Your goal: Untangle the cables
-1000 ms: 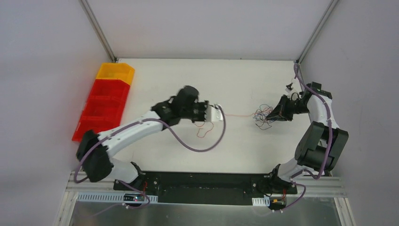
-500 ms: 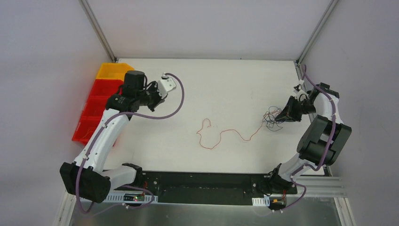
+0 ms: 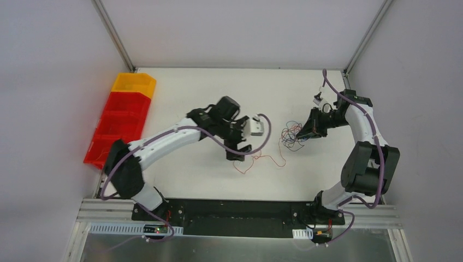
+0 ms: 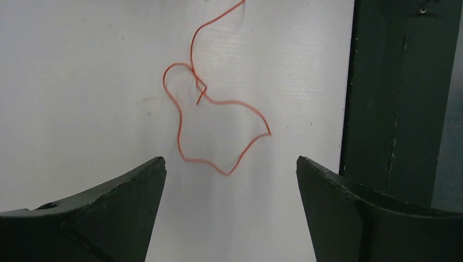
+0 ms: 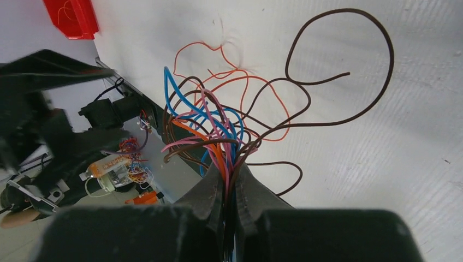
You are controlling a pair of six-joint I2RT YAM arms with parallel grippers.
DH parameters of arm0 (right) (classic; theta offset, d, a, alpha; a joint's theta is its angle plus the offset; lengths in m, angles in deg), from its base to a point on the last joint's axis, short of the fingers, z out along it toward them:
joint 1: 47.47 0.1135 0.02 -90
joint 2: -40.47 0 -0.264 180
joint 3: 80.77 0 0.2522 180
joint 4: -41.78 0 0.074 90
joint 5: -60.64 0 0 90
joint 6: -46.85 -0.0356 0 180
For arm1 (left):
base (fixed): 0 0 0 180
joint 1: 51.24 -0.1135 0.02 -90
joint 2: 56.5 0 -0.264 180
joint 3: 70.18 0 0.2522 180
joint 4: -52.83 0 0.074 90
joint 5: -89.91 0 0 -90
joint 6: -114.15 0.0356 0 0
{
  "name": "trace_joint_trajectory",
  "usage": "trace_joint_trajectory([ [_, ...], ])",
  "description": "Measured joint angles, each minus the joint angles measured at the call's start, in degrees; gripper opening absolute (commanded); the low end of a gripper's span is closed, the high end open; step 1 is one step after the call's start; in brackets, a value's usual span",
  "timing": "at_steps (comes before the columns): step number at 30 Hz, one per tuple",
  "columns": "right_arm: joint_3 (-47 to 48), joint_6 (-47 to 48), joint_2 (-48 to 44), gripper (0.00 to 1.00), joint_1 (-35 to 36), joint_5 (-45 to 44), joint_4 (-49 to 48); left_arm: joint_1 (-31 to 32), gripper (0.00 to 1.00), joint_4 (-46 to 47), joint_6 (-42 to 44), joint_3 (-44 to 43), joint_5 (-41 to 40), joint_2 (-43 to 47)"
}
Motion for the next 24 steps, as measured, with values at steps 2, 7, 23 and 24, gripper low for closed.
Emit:
trace_joint_trajectory([
  [2, 0.0, -0.79, -0.76, 0.0, 0.66, -0.22, -0.04, 4.57, 0.9, 1.95, -1.49, -3.72, -0.2, -8.74],
  [7, -0.17, -1.81, -0.74, 0.0, 0.52, -3.32, -1.22, 11.85, 0.85, 9.44, -0.44, -6.86, -2.62, -23.76],
  [23, -1.68, -2.01, 8.02, 0.0, 0.48, -8.57, -4.63, 15.89, 0.73, 24.74, 14.23, -12.59, -12.41, -36.11],
  [24, -1.73, -2.01, 8.22, 0.0, 0.46, -8.7, -4.61, 15.96, 0.72, 25.27, 14.64, -12.55, -12.79, -36.13],
])
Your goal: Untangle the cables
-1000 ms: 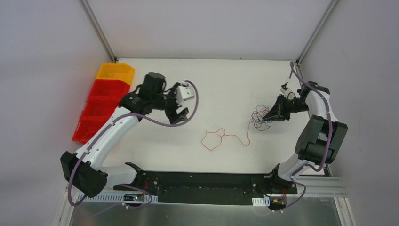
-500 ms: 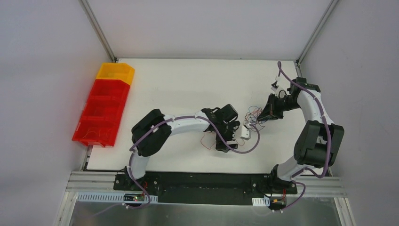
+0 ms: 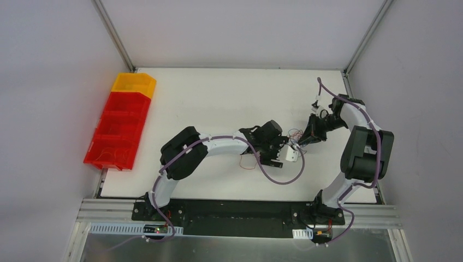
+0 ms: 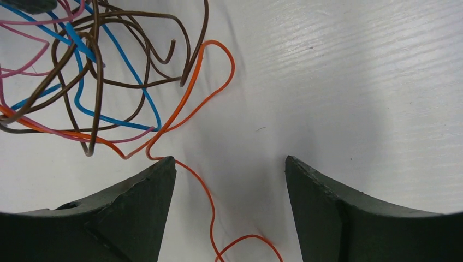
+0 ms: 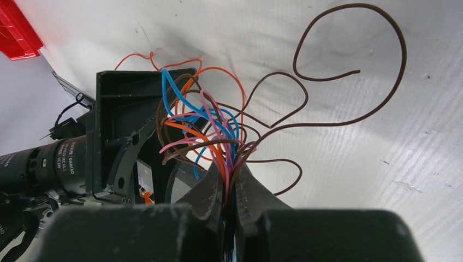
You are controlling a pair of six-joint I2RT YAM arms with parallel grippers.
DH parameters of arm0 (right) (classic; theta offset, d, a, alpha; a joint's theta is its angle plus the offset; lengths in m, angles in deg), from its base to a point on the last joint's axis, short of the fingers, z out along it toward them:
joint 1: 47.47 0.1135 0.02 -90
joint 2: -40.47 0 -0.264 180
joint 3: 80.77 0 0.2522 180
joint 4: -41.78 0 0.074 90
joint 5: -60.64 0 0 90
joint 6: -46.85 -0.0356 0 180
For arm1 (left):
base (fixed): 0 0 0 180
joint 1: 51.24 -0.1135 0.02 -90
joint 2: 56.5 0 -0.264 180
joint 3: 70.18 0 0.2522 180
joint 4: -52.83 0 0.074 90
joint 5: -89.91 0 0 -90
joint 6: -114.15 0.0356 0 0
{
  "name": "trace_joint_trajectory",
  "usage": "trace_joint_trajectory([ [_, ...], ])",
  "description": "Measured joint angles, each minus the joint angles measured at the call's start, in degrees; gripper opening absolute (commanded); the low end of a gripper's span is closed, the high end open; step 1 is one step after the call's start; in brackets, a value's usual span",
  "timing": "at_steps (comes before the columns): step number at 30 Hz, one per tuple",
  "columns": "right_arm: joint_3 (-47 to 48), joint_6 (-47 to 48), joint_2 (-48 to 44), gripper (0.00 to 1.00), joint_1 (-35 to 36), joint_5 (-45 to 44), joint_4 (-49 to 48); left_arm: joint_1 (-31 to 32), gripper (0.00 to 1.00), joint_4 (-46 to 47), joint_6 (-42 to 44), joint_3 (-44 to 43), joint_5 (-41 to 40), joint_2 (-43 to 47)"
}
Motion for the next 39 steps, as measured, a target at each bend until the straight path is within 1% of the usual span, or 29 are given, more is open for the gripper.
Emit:
trace_joint_trajectory([
  [4, -0.04, 0.13, 0.04, 0.0, -0.5, -0.37, 0.0, 0.04, 0.72, 3.15, 2.19, 4.26, 0.11, 2.36],
  [8, -0.04, 0.24, 0.04, 0.0, -1.53, -0.48, 0.0, 0.0, 0.77, 2.95, 3.13, 11.61, 0.26, 8.15],
  [10, -0.04, 0.33, 0.07, 0.0, -1.77, -0.52, 0.0, 0.02, 0.78, 2.99, 3.3, 13.7, 0.31, 10.34],
  [14, -0.13, 0.52, 0.07, 0.0, -1.92, -0.5, -0.02, 0.0, 0.79, 5.01, 2.6, 13.53, 0.15, 10.75],
  [17, -0.79, 0.94, 0.07, 0.0, -1.92, -0.55, -0.02, -0.07, 0.78, 6.16, 1.86, 10.71, 0.2, 8.74],
  [19, -1.07, 1.11, 0.07, 0.0, -1.92, -0.63, 0.07, -0.07, 0.72, 7.43, 1.55, 8.57, 0.44, 6.86],
  [20, -1.09, 1.2, 0.07, 0.0, -1.92, -0.7, 0.04, -0.04, 0.67, 8.15, 1.33, 7.45, 0.55, 5.75],
  [22, -1.09, 1.31, 0.07, 0.03, -1.92, -0.83, 0.04, 0.02, 0.53, 9.11, 0.92, 5.75, 0.66, 3.85],
  [25, -1.16, 1.33, 0.09, 0.11, -1.99, -1.07, 0.02, 0.09, 0.2, 9.66, 0.68, 4.33, 1.22, 2.03],
  [26, -1.18, 1.33, 0.13, 0.16, -2.01, -1.25, 0.02, 0.13, 0.08, 9.7, 0.66, 4.31, 1.51, 1.86],
  [27, -1.25, 1.38, 0.26, 0.2, -2.03, -1.6, -0.04, 0.15, 0.0, 9.42, 0.63, 4.31, 1.7, 1.81],
  [31, -2.95, 1.11, 0.79, 0.39, -2.03, -4.35, -1.95, -0.13, 0.0, 6.78, -0.13, 4.81, 1.88, 2.97],
  [33, -4.83, 0.59, 0.79, 0.45, -2.03, -6.12, -3.69, -0.57, 0.0, 5.05, -1.99, 6.16, 1.84, 5.09],
  [38, -8.31, -0.72, 1.99, 0.48, 0.11, -10.64, -8.33, -2.97, 0.0, 2.38, -6.86, 8.87, 0.68, 11.13],
  [39, -8.55, -1.03, 2.45, 0.51, 1.14, -11.52, -9.09, -3.19, 0.0, 2.23, -7.87, 9.09, 0.31, 11.8],
])
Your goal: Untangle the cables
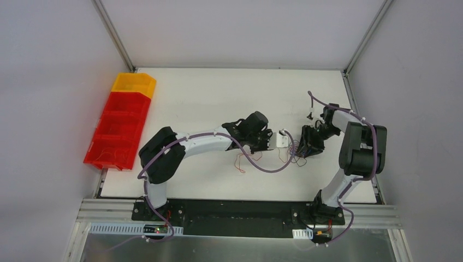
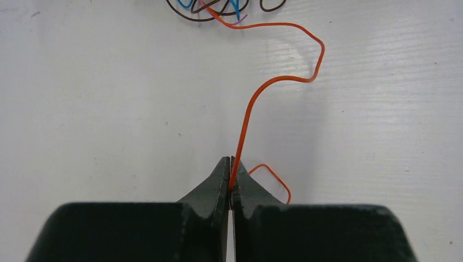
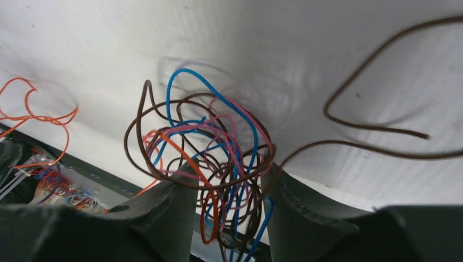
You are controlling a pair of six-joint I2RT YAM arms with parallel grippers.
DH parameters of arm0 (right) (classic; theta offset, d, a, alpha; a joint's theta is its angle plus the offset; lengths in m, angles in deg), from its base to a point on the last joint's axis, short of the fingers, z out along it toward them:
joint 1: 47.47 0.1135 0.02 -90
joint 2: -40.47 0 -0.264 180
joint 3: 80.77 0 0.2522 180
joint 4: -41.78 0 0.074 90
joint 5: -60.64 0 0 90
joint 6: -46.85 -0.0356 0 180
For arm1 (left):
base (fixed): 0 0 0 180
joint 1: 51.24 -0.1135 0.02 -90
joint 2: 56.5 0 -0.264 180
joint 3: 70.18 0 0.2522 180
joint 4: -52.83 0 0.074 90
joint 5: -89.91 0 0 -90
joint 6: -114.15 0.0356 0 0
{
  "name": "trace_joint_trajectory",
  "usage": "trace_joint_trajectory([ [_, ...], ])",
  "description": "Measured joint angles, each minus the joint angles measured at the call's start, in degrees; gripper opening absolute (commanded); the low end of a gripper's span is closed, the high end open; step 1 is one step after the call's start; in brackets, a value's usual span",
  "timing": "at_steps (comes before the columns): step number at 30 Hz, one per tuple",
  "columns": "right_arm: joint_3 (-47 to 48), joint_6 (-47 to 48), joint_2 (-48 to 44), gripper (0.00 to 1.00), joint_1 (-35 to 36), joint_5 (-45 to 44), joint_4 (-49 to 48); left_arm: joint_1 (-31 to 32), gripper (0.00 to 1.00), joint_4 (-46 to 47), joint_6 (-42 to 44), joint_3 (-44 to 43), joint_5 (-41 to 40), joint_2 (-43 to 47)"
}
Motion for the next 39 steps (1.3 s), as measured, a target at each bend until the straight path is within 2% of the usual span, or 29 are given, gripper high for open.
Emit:
trace_joint_trajectory([
  [2, -0.2, -0.74, 0.66, 0.61, 1.88, -1.33, -1.38, -0.76, 0.0, -0.31, -2.08, 0.09, -0.39, 0.52],
  [4, -0.13, -1.4, 0.35, 0.65, 3.48, -1.92, -1.53, -1.11, 0.0, -1.22, -4.7, 0.13, -0.48, 0.52],
  [9, -0.79, -1.33, -0.94, 0.53, 5.29, -4.2, -2.27, -3.5, 0.0, -4.39, -10.34, 1.11, -0.42, 0.68],
  [11, -1.53, -0.66, -1.62, 0.45, 5.66, -5.42, -2.95, -6.1, 0.0, -6.78, -12.74, 1.77, -0.31, 1.57],
  [13, -2.38, 0.46, -2.43, 0.4, 6.36, -7.63, -3.76, -9.35, 0.0, -8.79, -14.43, 2.38, -0.33, 3.19],
  [23, -4.0, 5.49, -4.48, 0.4, 9.64, -17.44, -4.96, -27.47, 0.0, -18.53, -16.65, 4.28, -0.39, 22.45],
  [28, -3.93, 7.1, -4.48, 0.4, 9.62, -21.35, -4.42, -36.98, 0.0, -23.93, -14.62, 4.28, 0.26, 28.09],
  [31, -3.72, 7.56, -4.28, 0.39, 9.6, -22.62, -3.98, -39.95, 0.0, -27.12, -12.31, 4.39, 0.87, 29.49],
  [34, -2.95, 7.69, -3.63, 0.39, 9.6, -22.69, -3.21, -40.0, 0.0, -29.9, -10.27, 5.6, 3.19, 30.23],
  [38, -2.38, 7.89, -3.19, 0.38, 9.53, -22.45, -2.54, -39.93, 0.17, -33.73, -7.78, 7.43, 4.85, 29.29],
  [39, -2.29, 7.91, -3.13, 0.39, 9.49, -22.36, -2.4, -39.98, 0.24, -34.73, -7.04, 7.89, 4.85, 28.61],
])
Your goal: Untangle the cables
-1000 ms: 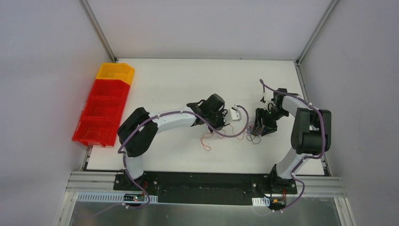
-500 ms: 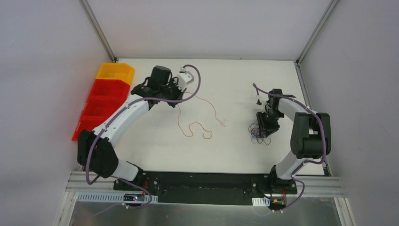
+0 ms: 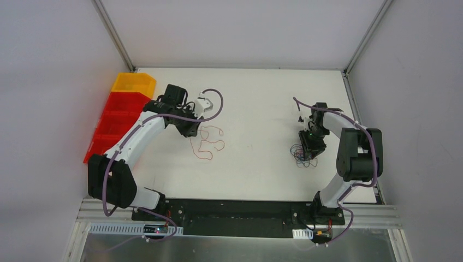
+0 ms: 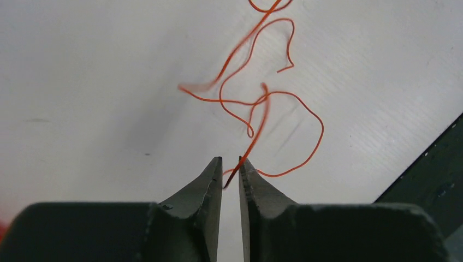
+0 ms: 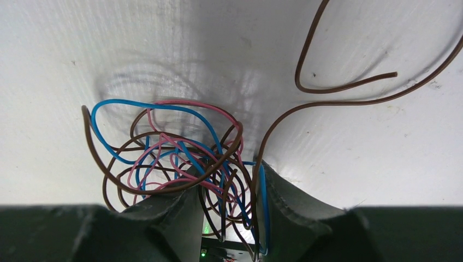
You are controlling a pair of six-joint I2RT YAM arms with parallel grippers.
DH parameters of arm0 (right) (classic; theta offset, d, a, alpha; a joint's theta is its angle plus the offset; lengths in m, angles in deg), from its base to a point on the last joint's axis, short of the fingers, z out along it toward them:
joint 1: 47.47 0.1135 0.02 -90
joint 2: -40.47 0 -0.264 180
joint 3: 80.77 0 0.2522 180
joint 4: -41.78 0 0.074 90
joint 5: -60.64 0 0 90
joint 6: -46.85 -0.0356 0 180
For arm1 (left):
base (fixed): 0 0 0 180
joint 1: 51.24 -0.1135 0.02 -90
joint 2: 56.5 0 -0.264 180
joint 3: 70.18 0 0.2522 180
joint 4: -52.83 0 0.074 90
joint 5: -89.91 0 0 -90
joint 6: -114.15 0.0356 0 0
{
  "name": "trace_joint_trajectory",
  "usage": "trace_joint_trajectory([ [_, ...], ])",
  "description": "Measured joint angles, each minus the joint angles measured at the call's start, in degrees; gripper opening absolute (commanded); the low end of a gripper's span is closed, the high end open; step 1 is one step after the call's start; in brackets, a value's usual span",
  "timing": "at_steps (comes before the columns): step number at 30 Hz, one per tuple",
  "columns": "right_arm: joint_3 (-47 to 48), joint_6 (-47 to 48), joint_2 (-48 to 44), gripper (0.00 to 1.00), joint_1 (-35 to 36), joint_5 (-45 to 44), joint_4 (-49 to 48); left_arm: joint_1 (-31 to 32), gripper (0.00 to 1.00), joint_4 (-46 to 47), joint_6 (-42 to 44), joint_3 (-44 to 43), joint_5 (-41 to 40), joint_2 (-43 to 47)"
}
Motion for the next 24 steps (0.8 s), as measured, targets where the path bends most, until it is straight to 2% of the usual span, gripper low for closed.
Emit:
trace_joint_trajectory([
  [1, 0.11, 0.02, 0.09, 0.38, 0.0, 0.04, 0.07, -0.07, 0.4, -0.83, 0.96, 0.72, 0.02, -0.7],
  [2, 0.15, 0.04, 0.11, 0.38, -0.04, 0.09, 0.15, -0.09, 0.51, -1.38, 1.64, 1.62, 0.02, -1.2],
  [3, 0.17, 0.04, 0.13, 0.39, -0.04, 0.09, 0.17, -0.09, 0.57, -1.99, 2.54, 2.97, 0.02, -1.64],
  [5, 0.22, 0.07, 0.2, 0.39, -0.04, 0.11, 0.24, -0.09, 0.64, -3.91, 3.15, 5.2, -0.02, -2.25],
  [7, 0.31, 0.04, 0.26, 0.39, -0.04, 0.13, 0.31, -0.09, 0.75, -5.51, 2.89, 5.84, -0.04, -3.17],
  [10, 0.57, 0.02, 0.52, 0.39, -0.07, 0.17, 0.57, -0.09, 0.8, -5.2, 1.42, 5.73, -0.15, -5.16],
  [11, 0.63, 0.02, 0.61, 0.39, -0.07, 0.2, 0.66, -0.04, 0.97, -4.92, 0.57, 5.68, -0.31, -5.97],
  [12, 0.68, 0.02, 0.63, 0.39, -0.07, 0.26, 0.68, 0.04, 0.99, -4.46, -0.04, 5.68, -0.52, -6.73],
  [20, 1.4, -0.02, 1.36, 0.39, -0.2, 0.63, 1.42, 2.78, 0.97, 2.62, -3.74, 5.09, -5.66, -14.64],
  [22, 1.44, -0.04, 1.38, 0.39, -0.24, 0.72, 1.46, 3.37, 0.89, 4.46, -3.72, 4.52, -6.91, -17.38],
  [23, 1.46, -0.04, 1.4, 0.39, -0.26, 0.74, 1.49, 3.74, 0.82, 5.31, -3.67, 4.2, -7.63, -18.73],
  [24, 1.51, -0.02, 1.46, 0.39, -0.26, 0.74, 1.53, 3.91, 0.68, 6.03, -3.61, 3.89, -8.33, -19.96],
])
